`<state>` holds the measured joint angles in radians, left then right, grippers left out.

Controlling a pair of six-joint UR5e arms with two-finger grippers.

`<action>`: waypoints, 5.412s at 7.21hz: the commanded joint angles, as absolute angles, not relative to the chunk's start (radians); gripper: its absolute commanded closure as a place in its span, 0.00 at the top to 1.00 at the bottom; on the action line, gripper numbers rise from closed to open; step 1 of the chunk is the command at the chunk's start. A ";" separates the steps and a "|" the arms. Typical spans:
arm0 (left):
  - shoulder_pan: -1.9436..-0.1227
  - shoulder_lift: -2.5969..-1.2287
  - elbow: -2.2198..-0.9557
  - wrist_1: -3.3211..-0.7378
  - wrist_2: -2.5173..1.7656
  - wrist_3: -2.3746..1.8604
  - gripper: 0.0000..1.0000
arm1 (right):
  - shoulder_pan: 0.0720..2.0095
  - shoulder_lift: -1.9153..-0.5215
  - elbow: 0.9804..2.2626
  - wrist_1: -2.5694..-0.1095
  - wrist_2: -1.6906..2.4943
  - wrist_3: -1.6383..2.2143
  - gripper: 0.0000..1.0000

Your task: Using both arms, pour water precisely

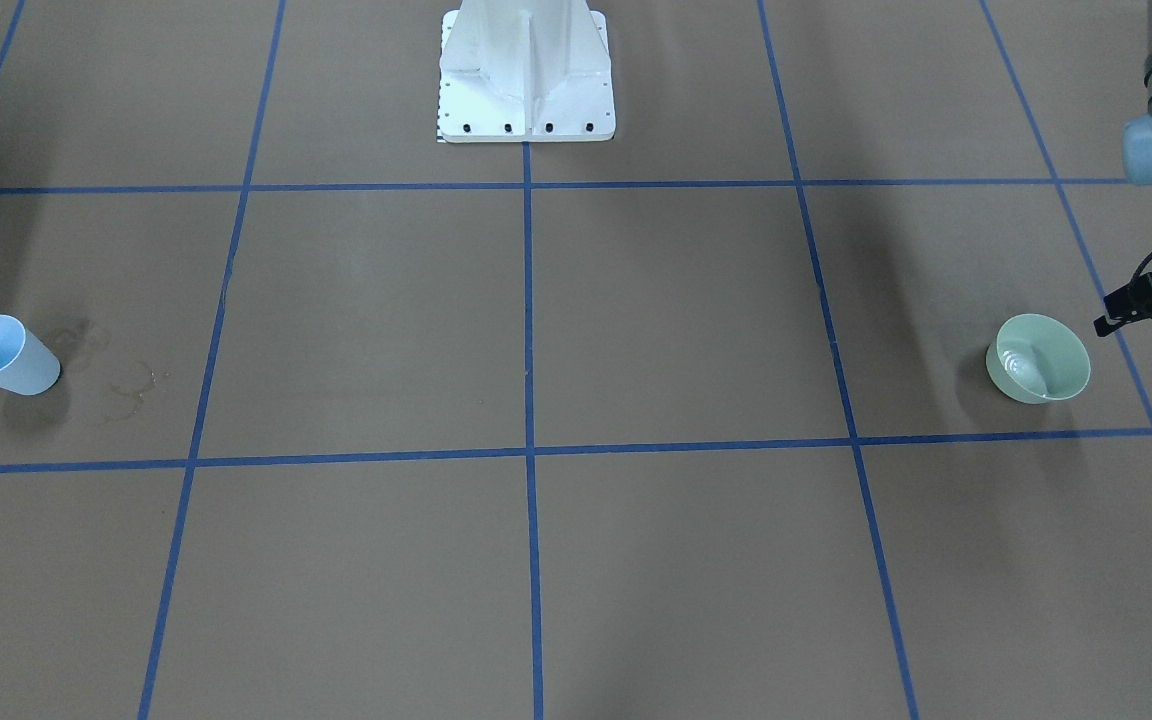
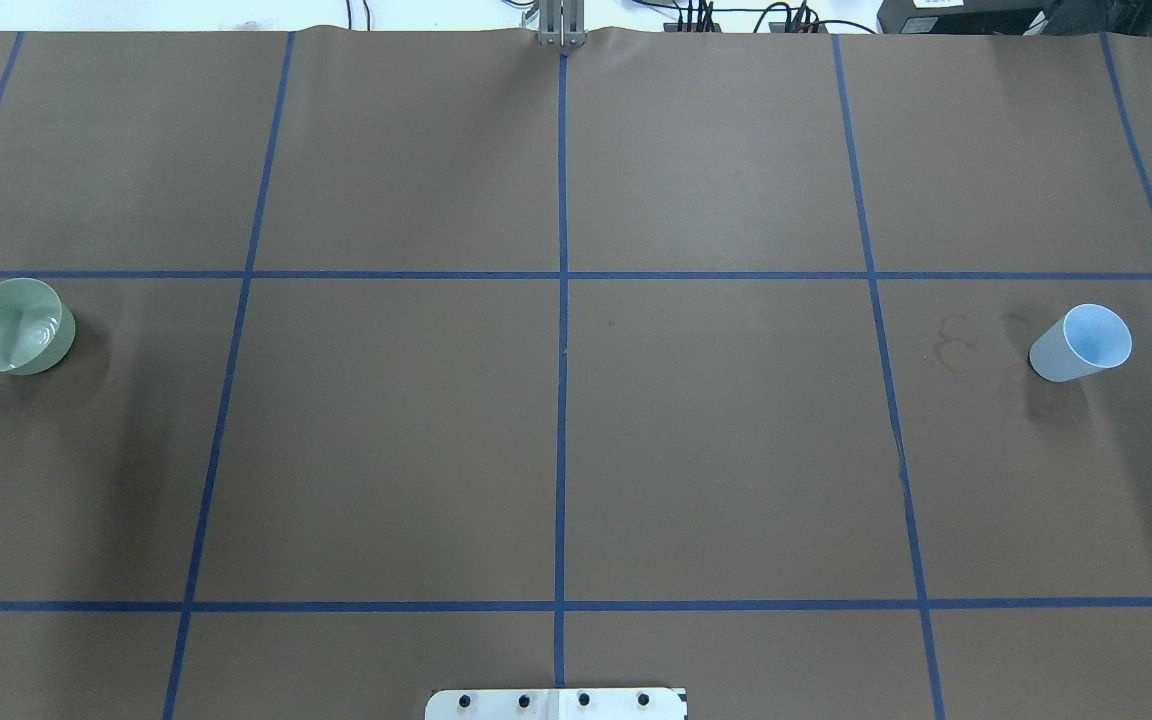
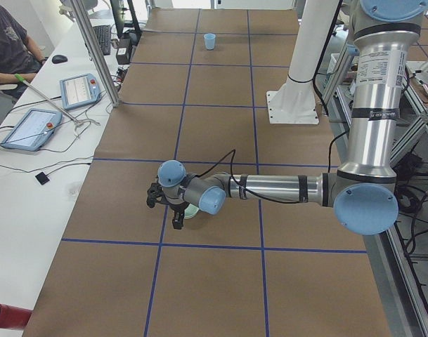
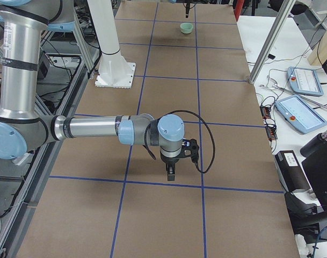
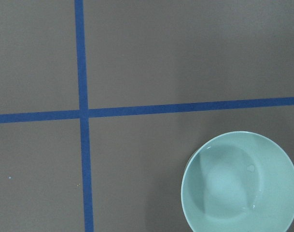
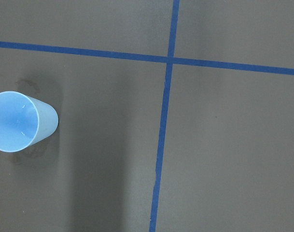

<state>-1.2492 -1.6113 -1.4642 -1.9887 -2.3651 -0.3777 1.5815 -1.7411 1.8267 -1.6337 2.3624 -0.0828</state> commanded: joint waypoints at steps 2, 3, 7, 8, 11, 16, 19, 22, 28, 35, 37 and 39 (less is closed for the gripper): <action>-1.157 -1.641 -1.398 -1.993 -2.335 -0.397 1.00 | 1.582 -1.741 1.825 -1.634 2.364 -0.081 1.00; -1.155 -1.657 -1.366 -1.994 -2.335 -0.397 0.96 | 1.582 -1.741 1.825 -1.634 2.364 -0.081 1.00; -1.155 -1.699 -1.333 -1.982 -2.345 -0.405 0.00 | 1.582 -1.741 1.832 -1.634 2.365 -0.081 1.00; -1.155 -1.727 -1.333 -1.939 -2.397 -0.443 0.00 | 1.582 -1.741 1.835 -1.634 2.367 -0.081 1.00; -1.155 -1.843 -1.437 -1.789 -2.450 -0.550 0.00 | 1.582 -1.747 1.850 -1.635 2.372 -0.081 1.00; -0.731 -2.171 -1.640 -1.740 -2.264 -1.215 0.00 | 1.582 -1.749 1.858 -1.635 2.372 -0.081 1.00; -0.632 -2.300 -1.498 -1.749 -2.160 -1.226 0.00 | 1.582 -1.749 1.853 -1.635 2.372 -0.080 1.00; -0.615 -2.376 -1.382 -1.787 -2.160 -1.256 0.00 | 1.582 -1.749 1.852 -1.635 2.372 -0.081 1.00; -0.617 -2.382 -1.367 -1.789 -2.160 -1.276 0.00 | 1.582 -1.749 1.851 -1.635 2.372 -0.081 1.00; -0.614 -2.402 -1.336 -1.790 -2.160 -1.278 0.67 | 1.582 -1.749 1.850 -1.635 2.372 -0.083 1.00; -0.609 -2.404 -1.341 -1.795 -2.160 -1.281 0.88 | 1.582 -1.749 1.859 -1.634 2.388 -0.083 1.00; -0.652 -2.395 -1.449 -1.781 -2.171 -1.312 0.88 | 1.578 -1.787 1.911 -1.602 2.460 -0.092 1.00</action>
<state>-0.6244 -2.4009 -1.3806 -1.7915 -2.1642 -1.2989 1.5808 -1.7577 1.8721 -1.6273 2.4205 -0.0854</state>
